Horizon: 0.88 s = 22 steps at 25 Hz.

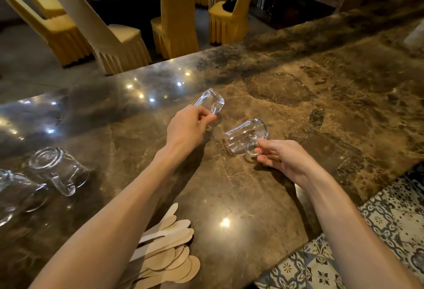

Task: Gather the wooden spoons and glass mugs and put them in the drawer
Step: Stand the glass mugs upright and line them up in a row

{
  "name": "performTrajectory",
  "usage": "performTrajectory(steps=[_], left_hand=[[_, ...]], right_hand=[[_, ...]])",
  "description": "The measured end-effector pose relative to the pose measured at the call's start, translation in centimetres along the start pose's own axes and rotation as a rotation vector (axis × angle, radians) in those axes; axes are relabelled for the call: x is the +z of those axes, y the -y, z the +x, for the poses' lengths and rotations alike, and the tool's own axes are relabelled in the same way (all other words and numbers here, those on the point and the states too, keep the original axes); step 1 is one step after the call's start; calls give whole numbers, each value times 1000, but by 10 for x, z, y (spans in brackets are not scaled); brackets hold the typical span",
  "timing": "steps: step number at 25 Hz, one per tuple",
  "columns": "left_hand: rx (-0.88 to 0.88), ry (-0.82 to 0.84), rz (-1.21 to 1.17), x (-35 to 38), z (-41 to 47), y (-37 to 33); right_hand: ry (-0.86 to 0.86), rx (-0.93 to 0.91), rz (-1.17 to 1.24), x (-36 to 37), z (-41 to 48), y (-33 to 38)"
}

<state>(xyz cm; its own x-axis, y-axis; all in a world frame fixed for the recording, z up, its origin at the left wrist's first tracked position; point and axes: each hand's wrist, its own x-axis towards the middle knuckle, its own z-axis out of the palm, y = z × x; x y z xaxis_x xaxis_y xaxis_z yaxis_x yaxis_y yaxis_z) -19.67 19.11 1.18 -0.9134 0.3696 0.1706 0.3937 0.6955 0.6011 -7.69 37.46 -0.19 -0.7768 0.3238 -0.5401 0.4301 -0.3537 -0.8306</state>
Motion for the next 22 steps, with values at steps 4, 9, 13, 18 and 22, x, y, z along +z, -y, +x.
performTrajectory(steps=[4,9,13,18,22], left_hand=[[-97,-45,-196,-10,-5,11],[-166,-68,-373,-13,-16,25],[-196,-135,-487,-14,-30,34],[-152,-242,-549,-43,-54,47],[-169,-320,-524,-73,-84,69]], right_hand=[[15,-38,-67,9,-3,0],[21,-136,-97,26,-5,4],[10,-238,-38,47,-9,7],[69,-425,-178,89,-20,4],[91,-534,-346,130,-29,-6]])
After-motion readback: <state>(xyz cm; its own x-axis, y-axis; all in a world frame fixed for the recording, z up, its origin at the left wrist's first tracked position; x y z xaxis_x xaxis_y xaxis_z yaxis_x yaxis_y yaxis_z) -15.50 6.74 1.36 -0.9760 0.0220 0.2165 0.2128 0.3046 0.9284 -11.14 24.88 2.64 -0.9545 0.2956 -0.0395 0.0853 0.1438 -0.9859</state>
